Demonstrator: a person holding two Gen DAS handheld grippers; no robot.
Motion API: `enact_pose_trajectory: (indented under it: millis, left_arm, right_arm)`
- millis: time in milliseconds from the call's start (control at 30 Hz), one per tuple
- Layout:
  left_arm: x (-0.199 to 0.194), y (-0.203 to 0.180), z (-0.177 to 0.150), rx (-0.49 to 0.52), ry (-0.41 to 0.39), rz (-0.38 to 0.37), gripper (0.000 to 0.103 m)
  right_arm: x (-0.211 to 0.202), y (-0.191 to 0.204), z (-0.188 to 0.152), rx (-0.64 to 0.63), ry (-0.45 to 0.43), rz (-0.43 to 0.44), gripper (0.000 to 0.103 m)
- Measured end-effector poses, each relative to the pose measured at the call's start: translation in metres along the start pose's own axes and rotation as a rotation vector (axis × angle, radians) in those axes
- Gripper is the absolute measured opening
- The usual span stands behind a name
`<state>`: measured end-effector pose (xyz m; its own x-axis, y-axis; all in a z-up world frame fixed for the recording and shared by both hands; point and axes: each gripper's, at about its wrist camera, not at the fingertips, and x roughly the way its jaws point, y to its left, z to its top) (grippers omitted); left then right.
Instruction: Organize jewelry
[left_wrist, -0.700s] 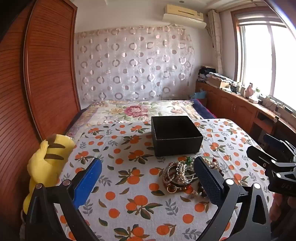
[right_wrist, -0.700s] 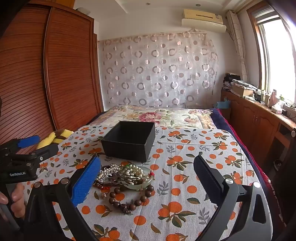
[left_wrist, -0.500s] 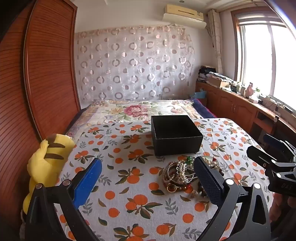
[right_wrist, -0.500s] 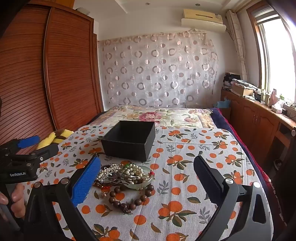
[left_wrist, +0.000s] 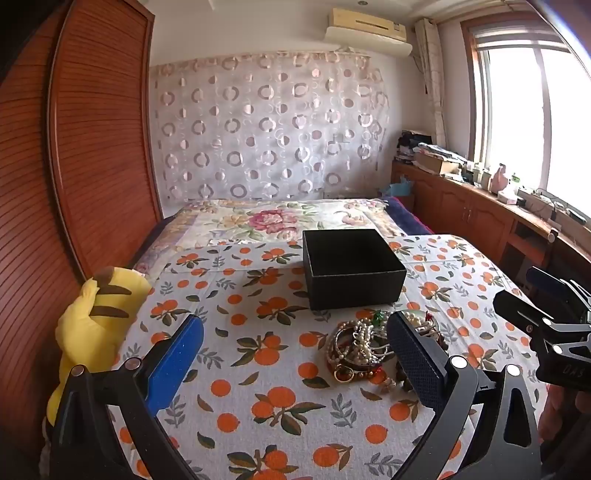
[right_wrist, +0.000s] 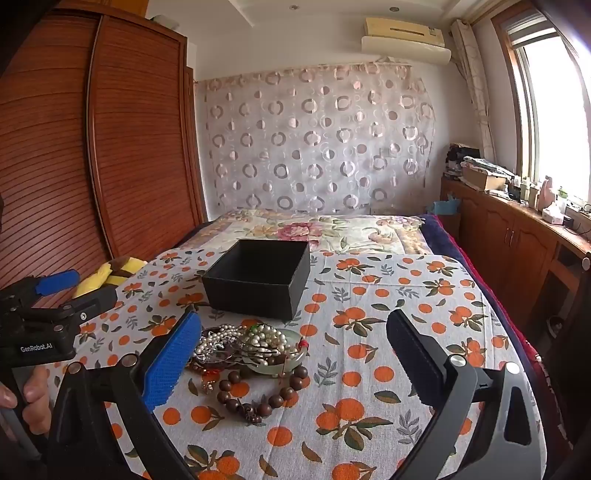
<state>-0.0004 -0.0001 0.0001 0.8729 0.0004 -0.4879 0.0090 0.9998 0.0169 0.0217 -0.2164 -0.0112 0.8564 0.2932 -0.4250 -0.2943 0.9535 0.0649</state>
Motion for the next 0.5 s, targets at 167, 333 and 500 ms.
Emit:
enact_pose_trajectory:
  millis: [167, 333, 500]
  left_arm:
    - [0.0000, 0.0000, 0.0000, -0.001, 0.000, 0.000, 0.096]
    - [-0.0001, 0.0000, 0.0000, 0.001, -0.001, 0.000, 0.096]
    - [0.0003, 0.0031, -0.0010, 0.000, -0.006, 0.003, 0.096]
  right_arm:
    - [-0.0005, 0.0002, 0.0002, 0.001, 0.000, 0.001, 0.101]
    - [-0.0008, 0.0005, 0.0003, 0.001, 0.000, 0.000, 0.101]
    - [-0.0009, 0.0009, 0.0005, 0.002, 0.001, 0.001, 0.101]
